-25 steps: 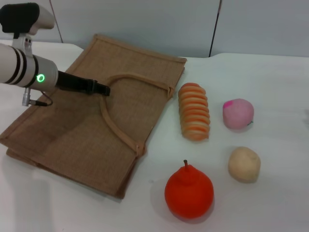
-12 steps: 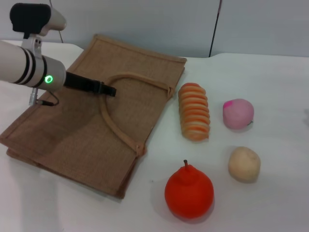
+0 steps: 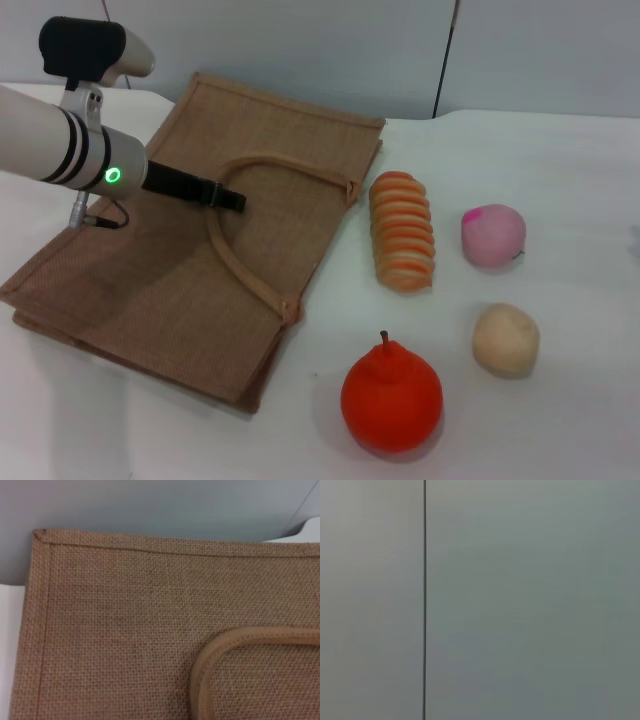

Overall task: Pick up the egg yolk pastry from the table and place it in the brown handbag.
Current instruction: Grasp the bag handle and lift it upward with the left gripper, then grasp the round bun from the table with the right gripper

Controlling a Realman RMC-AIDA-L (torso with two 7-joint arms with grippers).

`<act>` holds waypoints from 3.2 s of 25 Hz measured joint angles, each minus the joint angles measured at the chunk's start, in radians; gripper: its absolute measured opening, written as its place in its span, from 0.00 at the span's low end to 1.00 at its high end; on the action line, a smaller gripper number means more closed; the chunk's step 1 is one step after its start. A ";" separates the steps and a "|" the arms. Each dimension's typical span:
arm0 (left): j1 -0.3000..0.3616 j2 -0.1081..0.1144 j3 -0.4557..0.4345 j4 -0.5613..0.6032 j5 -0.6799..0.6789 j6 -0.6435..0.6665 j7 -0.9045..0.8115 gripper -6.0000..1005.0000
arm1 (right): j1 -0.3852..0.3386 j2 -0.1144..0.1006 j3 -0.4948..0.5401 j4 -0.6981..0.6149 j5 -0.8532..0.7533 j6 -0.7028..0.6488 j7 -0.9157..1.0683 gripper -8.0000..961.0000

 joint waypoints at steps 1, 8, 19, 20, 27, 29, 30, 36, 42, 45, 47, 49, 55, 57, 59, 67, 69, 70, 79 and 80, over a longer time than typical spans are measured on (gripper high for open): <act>0.000 0.000 0.000 0.000 0.000 0.000 0.000 0.64 | 0.000 0.000 0.000 0.000 0.000 -0.001 0.000 0.86; 0.000 0.000 0.001 0.000 -0.001 0.000 -0.005 0.64 | -0.001 0.000 0.000 0.000 0.000 0.001 0.000 0.86; -0.002 0.004 0.001 0.008 -0.001 -0.031 -0.030 0.55 | -0.009 0.000 0.000 0.000 0.002 -0.003 0.000 0.86; -0.002 0.006 0.001 0.009 -0.001 -0.034 -0.035 0.52 | -0.009 0.000 0.000 0.000 0.002 -0.003 0.000 0.86; 0.003 0.009 0.001 0.022 -0.005 -0.040 -0.045 0.22 | -0.012 0.000 0.000 -0.003 0.004 -0.005 0.000 0.86; 0.004 0.008 0.001 0.023 -0.004 -0.039 -0.044 0.16 | -0.012 0.000 0.000 -0.001 0.004 -0.005 -0.001 0.86; 0.004 0.007 0.001 0.023 -0.004 -0.038 -0.044 0.15 | -0.012 0.000 0.000 -0.001 0.004 -0.005 -0.001 0.86; 0.009 0.002 -0.008 0.025 -0.016 -0.019 -0.021 0.15 | -0.012 0.000 0.000 -0.001 0.003 -0.007 -0.001 0.85; 0.041 -0.009 -0.014 0.027 -0.206 -0.004 0.101 0.14 | -0.012 -0.002 -0.003 -0.001 -0.003 -0.005 -0.002 0.85; 0.085 -0.006 -0.015 0.043 -0.383 -0.034 0.191 0.13 | -0.009 -0.002 -0.030 -0.002 -0.003 0.000 -0.003 0.85; 0.123 -0.002 -0.015 0.055 -0.510 -0.084 0.267 0.13 | -0.003 -0.004 -0.065 -0.004 -0.003 0.002 -0.002 0.85; 0.153 0.004 -0.015 0.059 -0.613 -0.131 0.325 0.13 | 0.003 -0.007 -0.109 -0.008 -0.004 0.003 0.001 0.85; 0.233 0.029 -0.015 0.056 -0.871 -0.292 0.453 0.13 | 0.038 -0.014 -0.287 -0.066 -0.005 0.010 0.039 0.86; 0.257 0.032 -0.016 0.055 -0.951 -0.342 0.497 0.13 | 0.052 -0.014 -0.349 -0.101 -0.005 0.015 0.092 0.86; 0.278 0.032 -0.016 0.055 -1.011 -0.384 0.537 0.13 | 0.061 -0.015 -0.412 -0.134 -0.005 0.007 0.154 0.86; 0.302 0.035 -0.019 0.053 -1.075 -0.467 0.570 0.13 | 0.067 -0.017 -0.742 -0.340 -0.007 -0.095 0.452 0.86; 0.303 0.036 -0.025 0.052 -1.077 -0.468 0.570 0.13 | 0.063 -0.017 -0.793 -0.368 -0.010 -0.129 0.484 0.86; 0.303 0.036 -0.027 0.052 -1.077 -0.468 0.570 0.13 | 0.061 -0.017 -0.819 -0.386 -0.021 -0.148 0.504 0.86; 0.300 0.035 -0.028 0.052 -1.078 -0.470 0.564 0.13 | 0.091 -0.020 -0.867 -0.445 -0.213 -0.200 0.622 0.86; 0.299 0.035 -0.028 0.052 -1.078 -0.470 0.563 0.13 | 0.093 -0.021 -0.870 -0.446 -0.225 -0.209 0.627 0.86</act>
